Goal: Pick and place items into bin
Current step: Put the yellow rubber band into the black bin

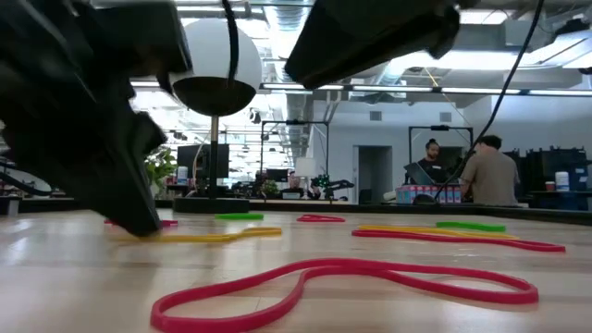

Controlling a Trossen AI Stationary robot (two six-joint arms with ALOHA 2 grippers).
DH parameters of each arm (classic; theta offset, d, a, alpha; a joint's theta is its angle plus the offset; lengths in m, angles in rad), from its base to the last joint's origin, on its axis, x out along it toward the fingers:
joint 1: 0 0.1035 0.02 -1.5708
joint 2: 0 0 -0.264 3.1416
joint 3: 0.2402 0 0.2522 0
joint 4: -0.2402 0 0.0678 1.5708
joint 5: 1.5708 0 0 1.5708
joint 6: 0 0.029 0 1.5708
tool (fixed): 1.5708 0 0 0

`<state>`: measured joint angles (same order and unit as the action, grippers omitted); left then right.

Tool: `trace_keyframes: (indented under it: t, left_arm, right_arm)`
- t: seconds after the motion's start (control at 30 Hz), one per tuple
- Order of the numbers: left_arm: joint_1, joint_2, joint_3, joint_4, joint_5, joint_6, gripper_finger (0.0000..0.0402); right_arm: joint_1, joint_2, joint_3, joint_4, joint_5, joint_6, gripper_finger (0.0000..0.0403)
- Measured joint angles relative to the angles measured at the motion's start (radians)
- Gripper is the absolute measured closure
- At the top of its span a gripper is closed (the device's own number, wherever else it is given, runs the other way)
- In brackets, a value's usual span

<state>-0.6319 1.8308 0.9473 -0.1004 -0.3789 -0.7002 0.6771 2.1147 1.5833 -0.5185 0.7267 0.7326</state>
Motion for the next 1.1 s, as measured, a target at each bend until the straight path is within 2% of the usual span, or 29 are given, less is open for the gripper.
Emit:
trace_keyframes:
  t: [0.17, 0.33, 0.67, 0.93, 1.1]
  left_arm:
    - [-0.017, -0.005, 0.089, 0.002, 0.004, 0.098, 0.0401]
    - [-0.021, -0.005, 0.149, 0.000, -0.012, 0.172, 0.0401]
    - [0.005, -0.005, 0.167, -0.008, -0.073, 0.211, 0.0401]
    - [0.008, -0.006, 0.168, 0.012, -0.082, 0.227, 0.0401]
    - [0.008, -0.006, 0.168, 0.027, -0.135, 0.235, 0.0401]
  right_arm:
    - [-0.028, 0.002, 0.000, -0.002, -0.077, -0.003, 0.0324]
    - [-0.031, 0.002, 0.000, 0.007, -0.075, -0.056, 0.0294]
    - [-0.031, 0.002, 0.000, 0.072, -0.075, -0.132, 0.0226]
    - [-0.038, 0.002, 0.000, 0.078, -0.080, -0.132, 0.0227]
    - [-0.038, 0.002, 0.000, 0.078, -0.127, -0.131, 0.0242]
